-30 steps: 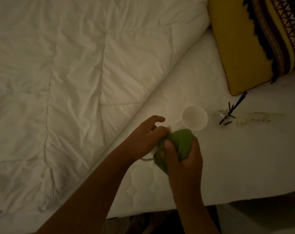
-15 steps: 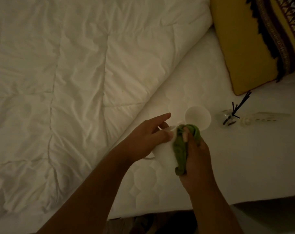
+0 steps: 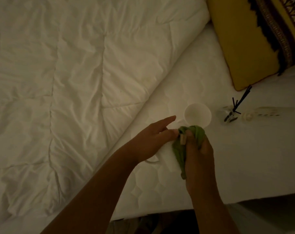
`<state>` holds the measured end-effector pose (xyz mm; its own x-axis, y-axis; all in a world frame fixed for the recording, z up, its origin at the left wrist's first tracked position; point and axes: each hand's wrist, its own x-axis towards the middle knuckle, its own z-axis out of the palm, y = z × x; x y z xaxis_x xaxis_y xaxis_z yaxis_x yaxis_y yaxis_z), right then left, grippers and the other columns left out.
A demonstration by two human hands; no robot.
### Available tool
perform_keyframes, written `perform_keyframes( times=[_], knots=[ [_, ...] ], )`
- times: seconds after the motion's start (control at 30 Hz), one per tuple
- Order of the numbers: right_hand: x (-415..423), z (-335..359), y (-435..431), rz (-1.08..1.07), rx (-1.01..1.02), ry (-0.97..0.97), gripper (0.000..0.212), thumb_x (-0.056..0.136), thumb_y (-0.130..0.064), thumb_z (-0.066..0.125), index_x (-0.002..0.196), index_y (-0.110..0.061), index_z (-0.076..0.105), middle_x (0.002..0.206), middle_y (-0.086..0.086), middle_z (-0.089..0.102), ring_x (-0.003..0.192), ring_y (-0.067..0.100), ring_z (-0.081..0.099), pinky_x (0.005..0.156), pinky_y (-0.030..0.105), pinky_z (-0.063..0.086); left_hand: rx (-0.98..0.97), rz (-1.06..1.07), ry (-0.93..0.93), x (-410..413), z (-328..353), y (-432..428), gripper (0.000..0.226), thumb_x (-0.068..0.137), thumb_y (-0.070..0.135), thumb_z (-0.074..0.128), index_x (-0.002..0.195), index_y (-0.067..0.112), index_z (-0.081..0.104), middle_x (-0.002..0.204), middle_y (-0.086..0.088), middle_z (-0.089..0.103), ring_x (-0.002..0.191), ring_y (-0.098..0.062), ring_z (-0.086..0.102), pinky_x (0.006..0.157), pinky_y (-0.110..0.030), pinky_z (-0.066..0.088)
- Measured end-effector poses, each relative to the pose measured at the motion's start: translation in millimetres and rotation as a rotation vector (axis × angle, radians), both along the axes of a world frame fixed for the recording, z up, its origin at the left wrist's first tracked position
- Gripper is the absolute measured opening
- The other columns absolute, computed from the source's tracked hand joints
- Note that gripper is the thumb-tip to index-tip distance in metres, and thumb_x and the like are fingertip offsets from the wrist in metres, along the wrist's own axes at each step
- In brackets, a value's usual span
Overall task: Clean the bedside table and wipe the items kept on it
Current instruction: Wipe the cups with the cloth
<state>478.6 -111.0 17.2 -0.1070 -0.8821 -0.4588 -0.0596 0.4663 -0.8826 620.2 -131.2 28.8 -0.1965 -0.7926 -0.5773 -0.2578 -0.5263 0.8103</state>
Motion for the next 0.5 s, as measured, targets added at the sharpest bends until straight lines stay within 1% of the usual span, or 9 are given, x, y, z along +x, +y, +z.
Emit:
perform_keyframes(
  times=[0.03,0.13,0.17,0.23,0.3,0.33,0.4,0.47,0.5],
  knots=[
    [2,2,4,0.037,-0.093,0.077,0.020,0.087,-0.055,0.052,0.092,-0.035,0.055,0.084,-0.007,0.063,0.074,0.002,0.063,0.065,0.016,0.051,0.001,0.031,-0.013,-1,-3,-1,0.070,0.078,0.057,0.048,0.144,0.040,0.034,0.116,0.002,0.061,0.105,-0.014,0.060,0.098,-0.039,0.048],
    [5,-2,20,0.102,-0.226,0.230,0.040,0.077,-0.062,0.050,0.094,-0.026,0.053,0.082,-0.003,0.058,0.073,0.007,0.059,0.063,0.017,0.049,0.008,0.043,-0.106,1,-11,-4,0.076,0.075,0.061,0.050,0.145,0.038,0.032,0.113,0.002,0.059,0.101,-0.010,0.058,0.093,-0.036,0.049],
    [5,-5,25,0.135,-0.250,0.272,0.047,0.075,-0.063,0.052,0.097,-0.021,0.052,0.084,-0.003,0.057,0.074,0.005,0.058,0.063,0.017,0.048,0.013,0.037,-0.134,2,-13,-5,0.077,0.074,0.062,0.050,0.145,0.038,0.031,0.112,0.004,0.058,0.100,-0.008,0.056,0.091,-0.035,0.048],
    [4,-12,33,0.233,-0.308,0.352,0.052,0.075,-0.060,0.059,0.108,-0.022,0.046,0.095,-0.006,0.054,0.085,-0.003,0.055,0.066,0.010,0.046,0.033,0.043,-0.166,4,-19,-6,0.079,0.073,0.064,0.050,0.145,0.036,0.032,0.113,0.005,0.056,0.102,-0.009,0.055,0.091,-0.037,0.048],
    [2,-19,39,0.357,-0.369,0.446,0.053,0.081,-0.054,0.063,0.116,-0.020,0.044,0.109,-0.005,0.050,0.094,-0.010,0.051,0.069,0.000,0.042,0.052,0.041,-0.196,6,-25,-5,0.082,0.071,0.064,0.050,0.145,0.034,0.033,0.116,0.003,0.056,0.103,-0.012,0.056,0.093,-0.040,0.050],
    [1,-23,41,0.406,-0.388,0.496,0.051,0.082,-0.052,0.063,0.116,-0.019,0.044,0.113,-0.004,0.048,0.091,-0.010,0.051,0.066,-0.002,0.040,0.053,0.040,-0.211,7,-28,-4,0.082,0.071,0.065,0.051,0.145,0.033,0.034,0.117,0.003,0.055,0.103,-0.013,0.056,0.093,-0.040,0.051],
    [-1,-30,44,0.475,-0.396,0.592,0.044,0.083,-0.051,0.059,0.109,-0.018,0.046,0.114,-0.002,0.048,0.079,-0.005,0.049,0.057,-0.003,0.035,0.053,0.071,-0.225,11,-34,-4,0.083,0.071,0.063,0.055,0.145,0.030,0.035,0.119,0.002,0.054,0.104,-0.015,0.056,0.093,-0.041,0.051],
    [-6,-38,46,0.516,-0.365,0.643,0.040,0.083,-0.050,0.056,0.104,-0.017,0.049,0.110,-0.001,0.050,0.077,0.001,0.049,0.057,-0.001,0.031,0.035,0.111,-0.245,17,-41,-6,0.081,0.074,0.059,0.062,0.145,0.030,0.036,0.121,0.002,0.054,0.107,-0.017,0.056,0.092,-0.040,0.051],
    [-9,-42,48,0.539,-0.342,0.655,0.039,0.084,-0.048,0.059,0.104,-0.016,0.051,0.109,-0.001,0.050,0.077,0.005,0.052,0.059,0.002,0.034,0.009,0.126,-0.258,21,-44,-7,0.079,0.076,0.056,0.065,0.144,0.030,0.036,0.121,0.002,0.054,0.108,-0.017,0.056,0.090,-0.038,0.051]
  ],
)
